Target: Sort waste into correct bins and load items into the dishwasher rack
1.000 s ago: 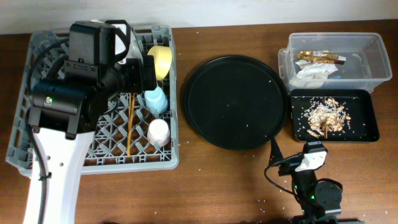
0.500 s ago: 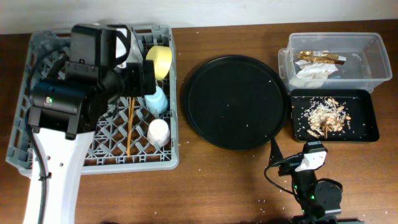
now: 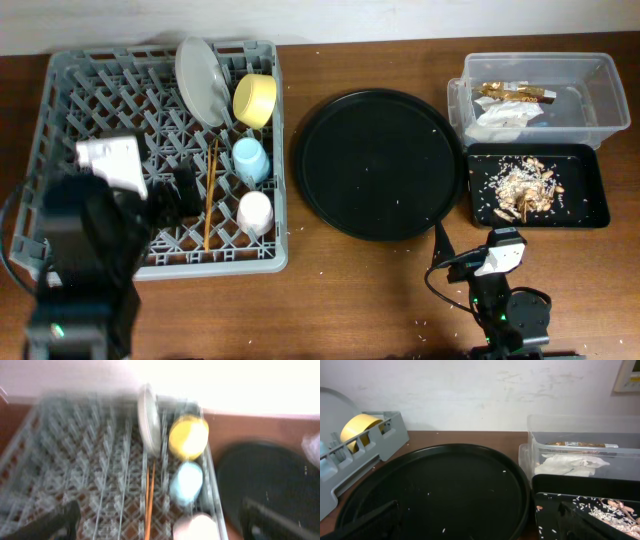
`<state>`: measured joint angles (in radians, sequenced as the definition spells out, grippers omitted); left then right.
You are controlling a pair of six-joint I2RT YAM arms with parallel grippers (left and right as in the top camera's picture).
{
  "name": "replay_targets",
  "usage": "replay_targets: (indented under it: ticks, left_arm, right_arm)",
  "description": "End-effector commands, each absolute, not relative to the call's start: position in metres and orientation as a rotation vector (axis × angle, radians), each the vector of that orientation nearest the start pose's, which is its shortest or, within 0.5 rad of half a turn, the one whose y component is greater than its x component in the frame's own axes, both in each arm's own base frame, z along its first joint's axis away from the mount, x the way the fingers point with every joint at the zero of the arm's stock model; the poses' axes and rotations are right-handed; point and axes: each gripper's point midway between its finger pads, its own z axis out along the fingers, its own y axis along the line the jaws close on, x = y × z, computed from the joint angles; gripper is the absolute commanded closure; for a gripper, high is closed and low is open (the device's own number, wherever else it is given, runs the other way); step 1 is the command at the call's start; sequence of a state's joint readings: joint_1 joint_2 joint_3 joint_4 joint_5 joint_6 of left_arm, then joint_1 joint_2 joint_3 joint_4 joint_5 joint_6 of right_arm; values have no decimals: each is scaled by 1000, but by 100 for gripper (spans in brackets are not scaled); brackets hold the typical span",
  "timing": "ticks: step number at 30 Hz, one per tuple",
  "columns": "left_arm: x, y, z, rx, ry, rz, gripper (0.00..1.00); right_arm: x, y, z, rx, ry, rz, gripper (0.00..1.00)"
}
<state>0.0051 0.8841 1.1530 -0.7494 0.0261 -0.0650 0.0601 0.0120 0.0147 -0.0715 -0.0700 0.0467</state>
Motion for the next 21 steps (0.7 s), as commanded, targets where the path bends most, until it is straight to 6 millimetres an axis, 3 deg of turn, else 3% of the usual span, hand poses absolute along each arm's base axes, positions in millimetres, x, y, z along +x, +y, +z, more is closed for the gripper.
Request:
replay_targets:
  ticks: [1, 5, 10, 17, 21]
  left_arm:
    - [263, -3, 283, 28, 1986, -53, 0]
    - [243, 3, 250, 36, 1784, 2, 0]
    - [233, -1, 225, 123, 1560, 65, 0]
    - [246, -2, 169, 175, 1596, 94, 0]
    - [246, 1, 159, 160, 1631, 105, 0]
  right_arm:
    - [244, 29, 158, -78, 1640, 143, 1]
    - [244, 29, 158, -78, 1640, 143, 1]
    - [244, 29, 158, -78, 1640, 143, 1]
    - [244, 29, 158, -78, 1640, 143, 2]
    - [244, 29, 158, -78, 1640, 143, 2]
